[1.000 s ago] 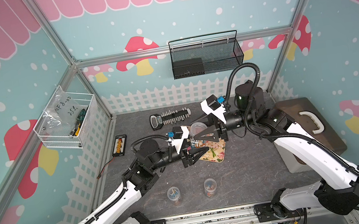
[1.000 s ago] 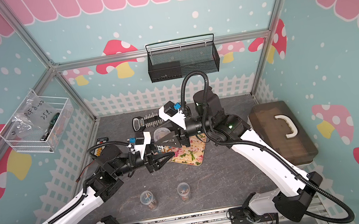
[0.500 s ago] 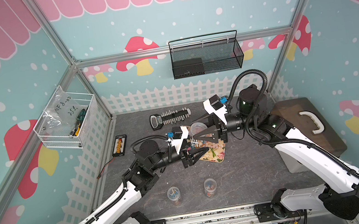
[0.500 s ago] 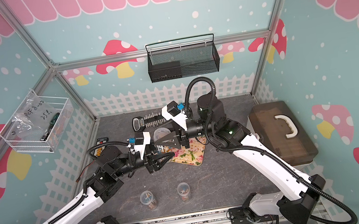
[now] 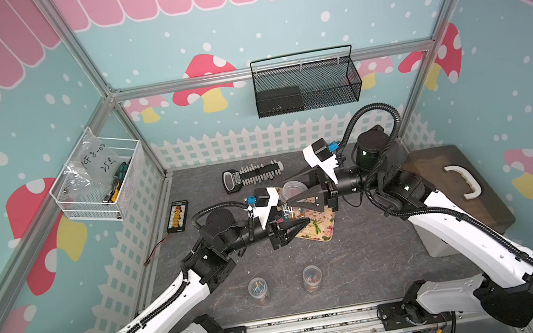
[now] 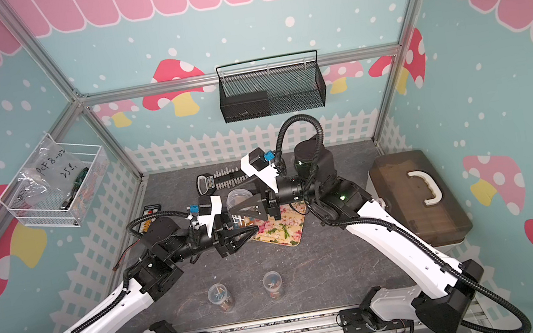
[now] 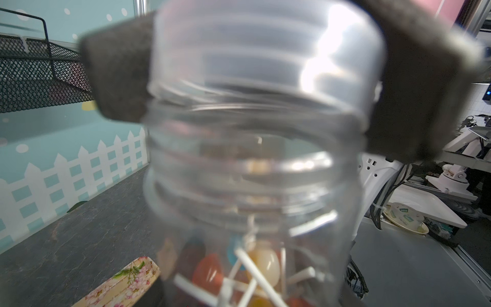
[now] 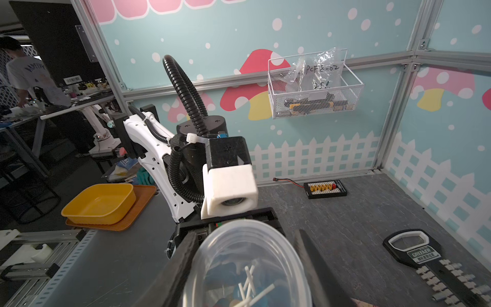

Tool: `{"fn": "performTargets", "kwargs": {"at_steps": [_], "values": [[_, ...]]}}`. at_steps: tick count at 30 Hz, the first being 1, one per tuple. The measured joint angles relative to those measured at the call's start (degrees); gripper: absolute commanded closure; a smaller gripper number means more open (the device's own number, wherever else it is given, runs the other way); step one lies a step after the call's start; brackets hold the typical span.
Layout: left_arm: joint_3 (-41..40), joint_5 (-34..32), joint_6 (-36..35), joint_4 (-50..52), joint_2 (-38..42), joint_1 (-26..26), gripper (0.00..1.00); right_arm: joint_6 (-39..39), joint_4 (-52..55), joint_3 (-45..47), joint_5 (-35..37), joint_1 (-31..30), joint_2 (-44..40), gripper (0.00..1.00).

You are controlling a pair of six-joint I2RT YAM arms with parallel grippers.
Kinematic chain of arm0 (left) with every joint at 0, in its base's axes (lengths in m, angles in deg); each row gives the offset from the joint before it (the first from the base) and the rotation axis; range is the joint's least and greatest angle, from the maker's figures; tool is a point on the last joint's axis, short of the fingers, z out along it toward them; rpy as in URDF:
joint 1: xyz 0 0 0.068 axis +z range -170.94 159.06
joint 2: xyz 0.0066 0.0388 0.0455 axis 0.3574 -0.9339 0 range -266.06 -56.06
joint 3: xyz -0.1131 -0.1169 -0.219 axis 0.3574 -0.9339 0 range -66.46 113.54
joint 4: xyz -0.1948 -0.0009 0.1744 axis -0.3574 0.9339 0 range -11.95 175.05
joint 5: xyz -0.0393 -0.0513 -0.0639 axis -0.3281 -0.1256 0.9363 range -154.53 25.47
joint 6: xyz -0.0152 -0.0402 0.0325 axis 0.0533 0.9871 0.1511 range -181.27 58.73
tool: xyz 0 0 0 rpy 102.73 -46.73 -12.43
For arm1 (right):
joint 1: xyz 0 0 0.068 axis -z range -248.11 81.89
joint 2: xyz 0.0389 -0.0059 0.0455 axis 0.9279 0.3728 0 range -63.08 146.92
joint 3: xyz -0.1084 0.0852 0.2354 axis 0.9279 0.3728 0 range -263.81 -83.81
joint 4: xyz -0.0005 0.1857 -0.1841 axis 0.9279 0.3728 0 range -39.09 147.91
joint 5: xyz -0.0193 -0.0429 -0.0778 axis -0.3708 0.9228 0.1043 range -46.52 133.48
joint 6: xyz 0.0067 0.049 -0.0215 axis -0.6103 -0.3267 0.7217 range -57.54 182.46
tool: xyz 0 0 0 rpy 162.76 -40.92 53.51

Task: Pour the candies out of the jar
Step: Unscrew the lid from the jar.

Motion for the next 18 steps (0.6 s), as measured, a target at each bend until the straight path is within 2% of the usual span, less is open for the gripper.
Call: {"fn": "performTargets", "kwargs": {"at_steps": [4,11,18], "values": [[0.0,0.09,-0.09,-0.37,0.04,0.0,0.59,-1.22,-0.81,0.04,0.81,-0.02,0.04,0.58],[0.0,-0.87,0.17,0.02,-0.11,0.09,0.59,-2.27,-1.22,1.92,6.75,-0.7,-1.86,0.58],[-0.7,-1.92,0.94,2.23,-0.37,0.42,0.59,-2.16,-4.02,2.95,17.57,-0.17,-4.85,0.59]]}}
